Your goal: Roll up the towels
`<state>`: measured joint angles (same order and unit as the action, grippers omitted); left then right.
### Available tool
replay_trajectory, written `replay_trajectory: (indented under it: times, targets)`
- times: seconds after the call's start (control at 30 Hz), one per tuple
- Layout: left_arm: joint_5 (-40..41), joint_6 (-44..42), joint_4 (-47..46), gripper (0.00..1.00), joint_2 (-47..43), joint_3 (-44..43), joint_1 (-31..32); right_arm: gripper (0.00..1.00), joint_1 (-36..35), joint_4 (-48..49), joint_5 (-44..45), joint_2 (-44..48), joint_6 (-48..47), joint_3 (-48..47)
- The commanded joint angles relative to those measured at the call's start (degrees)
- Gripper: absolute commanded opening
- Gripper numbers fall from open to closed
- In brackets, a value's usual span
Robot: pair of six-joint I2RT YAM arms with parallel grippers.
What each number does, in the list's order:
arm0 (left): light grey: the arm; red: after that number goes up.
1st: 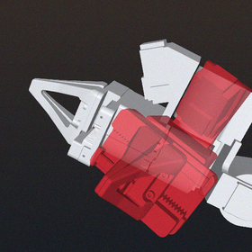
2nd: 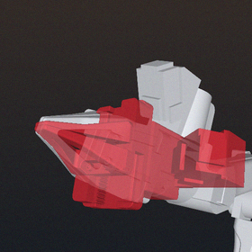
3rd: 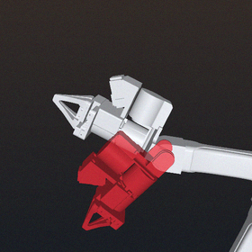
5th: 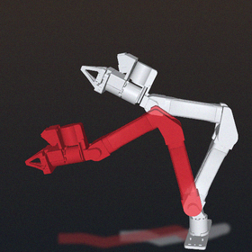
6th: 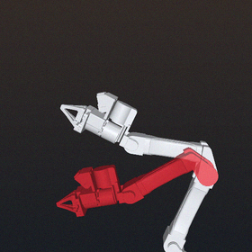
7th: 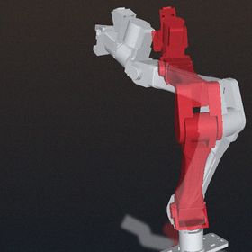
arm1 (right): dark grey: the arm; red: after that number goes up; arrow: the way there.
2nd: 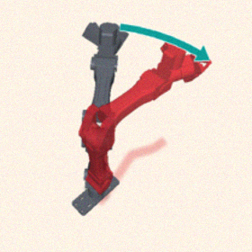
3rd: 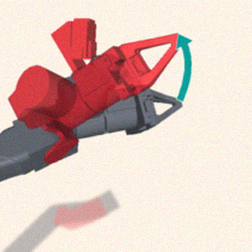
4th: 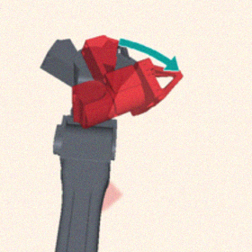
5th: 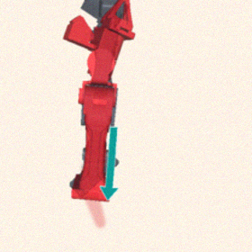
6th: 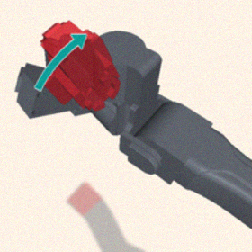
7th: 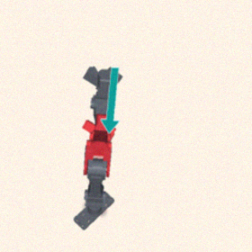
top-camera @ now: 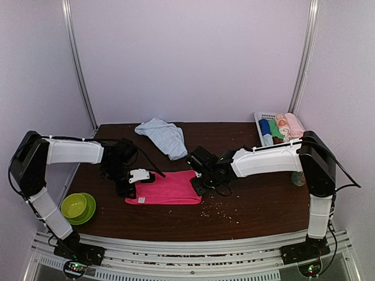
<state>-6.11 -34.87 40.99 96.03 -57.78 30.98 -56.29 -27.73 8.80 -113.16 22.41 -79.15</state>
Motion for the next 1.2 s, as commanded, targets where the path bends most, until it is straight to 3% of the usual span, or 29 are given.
replay_trajectory:
  times: [0.0, 0.33, 0.63, 1.17]
  targets:
    - [0.8, -1.6, -2.3, 0.34, -3.4, 2.5, 0.8, 0.47, -0.3, 0.6, 0.1, -0.8, 0.0, -0.4]
    - [2.2, -1.1, -4.8, 0.26, -1.3, 3.7, 0.9, 0.47, -0.4, 1.2, -0.4, -1.1, 0.0, -0.4]
    - [2.5, -0.5, -5.1, 0.00, -0.5, 2.8, 1.1, 0.47, -0.4, 1.7, -0.3, -0.9, 0.2, 0.7]
    - [-2.9, -2.3, 5.0, 0.00, -6.7, 0.5, 1.2, 0.47, -0.4, 0.8, 0.8, -1.8, -0.3, 0.7]
